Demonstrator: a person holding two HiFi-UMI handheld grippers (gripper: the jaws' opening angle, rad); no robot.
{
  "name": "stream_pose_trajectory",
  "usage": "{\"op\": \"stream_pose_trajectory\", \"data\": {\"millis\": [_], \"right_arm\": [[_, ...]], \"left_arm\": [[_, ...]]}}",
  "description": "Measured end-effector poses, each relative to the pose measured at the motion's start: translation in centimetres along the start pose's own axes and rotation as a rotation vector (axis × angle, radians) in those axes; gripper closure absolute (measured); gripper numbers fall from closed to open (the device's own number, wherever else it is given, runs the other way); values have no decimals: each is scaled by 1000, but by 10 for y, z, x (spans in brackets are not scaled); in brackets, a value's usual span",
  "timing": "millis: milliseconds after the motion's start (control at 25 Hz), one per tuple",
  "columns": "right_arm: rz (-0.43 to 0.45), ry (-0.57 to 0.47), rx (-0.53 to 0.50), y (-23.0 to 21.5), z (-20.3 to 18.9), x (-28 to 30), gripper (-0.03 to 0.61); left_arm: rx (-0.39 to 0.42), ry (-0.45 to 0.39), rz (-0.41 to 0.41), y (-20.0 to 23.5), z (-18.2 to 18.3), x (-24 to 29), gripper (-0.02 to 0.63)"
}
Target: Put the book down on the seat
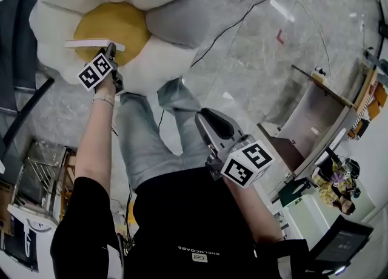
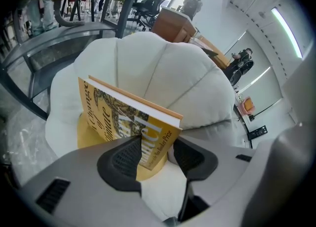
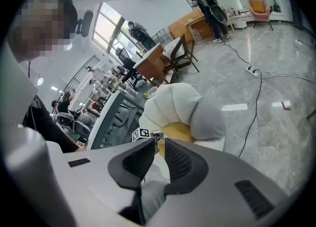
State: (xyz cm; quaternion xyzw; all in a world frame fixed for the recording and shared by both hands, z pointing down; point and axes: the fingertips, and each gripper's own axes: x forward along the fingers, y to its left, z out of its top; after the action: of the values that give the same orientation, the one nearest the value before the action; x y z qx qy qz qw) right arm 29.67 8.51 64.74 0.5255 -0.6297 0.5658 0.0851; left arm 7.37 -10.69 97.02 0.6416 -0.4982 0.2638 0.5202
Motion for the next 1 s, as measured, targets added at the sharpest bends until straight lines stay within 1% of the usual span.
{"op": "stream_pose_trajectory", "data": {"millis": [280, 440, 720, 1000], "right_arm": [[-9, -6, 26, -5, 1, 2, 499], [-4, -10, 24, -5, 2, 6, 499], [-18, -5, 22, -11, -2, 6, 499], [-23, -1, 20, -9, -9, 10, 499]], "left_arm": [[11, -1, -3, -12, 10, 16, 402], [19, 5, -12, -17, 13, 28, 402], [75, 12, -24, -25, 22, 45, 402], [103, 4, -24, -24, 30, 51, 402]]}}
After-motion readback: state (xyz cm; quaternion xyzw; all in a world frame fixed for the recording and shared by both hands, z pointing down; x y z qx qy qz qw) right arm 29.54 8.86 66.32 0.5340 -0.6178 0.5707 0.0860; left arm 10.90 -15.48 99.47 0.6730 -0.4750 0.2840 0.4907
